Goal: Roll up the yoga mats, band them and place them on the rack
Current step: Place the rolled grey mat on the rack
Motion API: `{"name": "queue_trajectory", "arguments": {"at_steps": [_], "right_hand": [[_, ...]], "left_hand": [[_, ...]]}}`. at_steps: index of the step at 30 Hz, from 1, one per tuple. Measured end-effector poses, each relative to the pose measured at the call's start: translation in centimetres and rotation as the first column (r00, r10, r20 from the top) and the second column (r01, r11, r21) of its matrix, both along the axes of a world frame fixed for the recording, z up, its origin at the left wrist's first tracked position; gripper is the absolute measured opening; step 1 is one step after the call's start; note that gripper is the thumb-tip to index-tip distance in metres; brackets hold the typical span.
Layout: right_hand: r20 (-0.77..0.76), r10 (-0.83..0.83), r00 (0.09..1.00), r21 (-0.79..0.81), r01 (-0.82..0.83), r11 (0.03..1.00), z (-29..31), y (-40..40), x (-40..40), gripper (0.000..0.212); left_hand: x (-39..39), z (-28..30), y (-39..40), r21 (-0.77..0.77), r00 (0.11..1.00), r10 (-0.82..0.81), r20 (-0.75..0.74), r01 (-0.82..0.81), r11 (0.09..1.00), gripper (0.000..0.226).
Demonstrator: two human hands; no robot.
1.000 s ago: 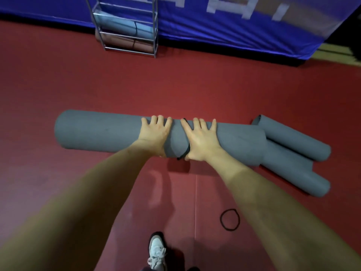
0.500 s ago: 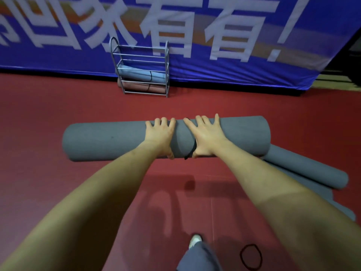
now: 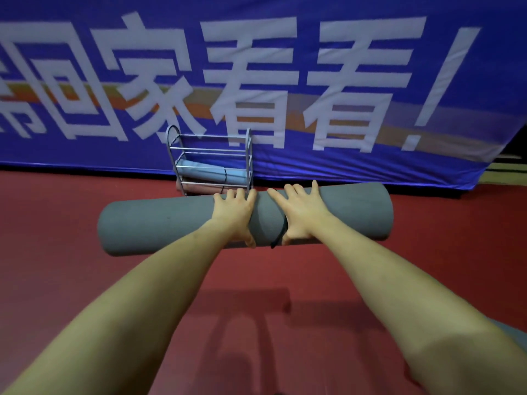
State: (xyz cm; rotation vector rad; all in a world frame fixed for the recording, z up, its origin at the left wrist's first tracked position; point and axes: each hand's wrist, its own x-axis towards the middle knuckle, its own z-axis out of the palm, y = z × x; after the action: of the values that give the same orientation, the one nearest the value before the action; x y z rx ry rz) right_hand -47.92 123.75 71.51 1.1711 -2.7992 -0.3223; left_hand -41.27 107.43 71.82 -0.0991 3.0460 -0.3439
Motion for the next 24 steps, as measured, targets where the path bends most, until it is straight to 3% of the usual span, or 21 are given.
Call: {"name": "queue_trajectory", "arguments": {"at_steps": [7, 24], "right_hand": [[-0.023, -0.007, 1.0, -0.004, 0.007, 1.0, 1.9, -2.6, -12.2, 0.124], [0.041, -0.088, 0.995, 0.049, 0.086, 0.995, -1.8, -12.1, -46.9, 0.119]], "left_hand": [[-12.3, 1.5, -3.0, 0.02, 0.998, -0.026, -0.051, 0.027, 0.999, 0.125], [-48.7, -3.1, -12.8, 0.081, 0.993, -0.101, 0.064, 0.095, 0.992, 0.128]]}}
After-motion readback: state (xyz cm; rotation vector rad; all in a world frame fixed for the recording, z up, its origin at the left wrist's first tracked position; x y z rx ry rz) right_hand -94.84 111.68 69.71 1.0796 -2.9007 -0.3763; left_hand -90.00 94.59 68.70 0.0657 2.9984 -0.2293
